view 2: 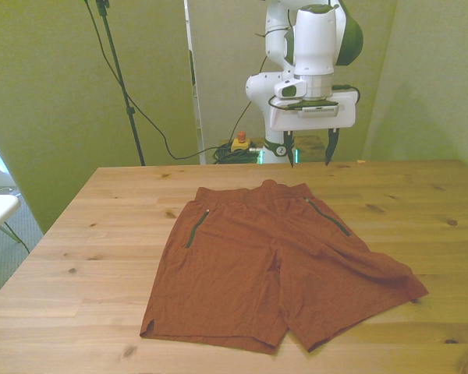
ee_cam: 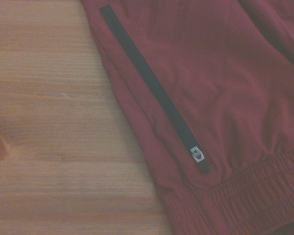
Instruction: Fold the shorts
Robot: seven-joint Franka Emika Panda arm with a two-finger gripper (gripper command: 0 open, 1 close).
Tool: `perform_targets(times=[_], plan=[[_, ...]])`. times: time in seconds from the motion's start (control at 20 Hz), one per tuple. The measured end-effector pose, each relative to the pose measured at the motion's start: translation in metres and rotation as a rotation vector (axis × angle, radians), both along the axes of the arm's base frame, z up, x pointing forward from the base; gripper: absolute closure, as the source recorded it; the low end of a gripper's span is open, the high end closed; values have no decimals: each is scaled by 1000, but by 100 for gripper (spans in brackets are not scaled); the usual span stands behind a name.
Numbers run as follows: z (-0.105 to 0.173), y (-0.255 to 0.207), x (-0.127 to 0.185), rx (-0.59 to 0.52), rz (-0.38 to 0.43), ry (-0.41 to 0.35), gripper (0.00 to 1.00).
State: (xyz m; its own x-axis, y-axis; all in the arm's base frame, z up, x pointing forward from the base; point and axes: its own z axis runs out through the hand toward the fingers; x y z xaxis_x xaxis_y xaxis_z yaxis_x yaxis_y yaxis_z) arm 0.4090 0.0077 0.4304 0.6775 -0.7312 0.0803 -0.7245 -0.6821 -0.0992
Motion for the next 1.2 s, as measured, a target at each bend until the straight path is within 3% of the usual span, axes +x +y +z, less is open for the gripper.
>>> perform_targets(times=[0.1, 0.6, 1.2], plan=[[-2, 0, 0, -22, 14, 2, 0], [-52, 64, -11, -548, 205, -80, 0], [-95, 122, -29, -634, 306, -88, 0]])
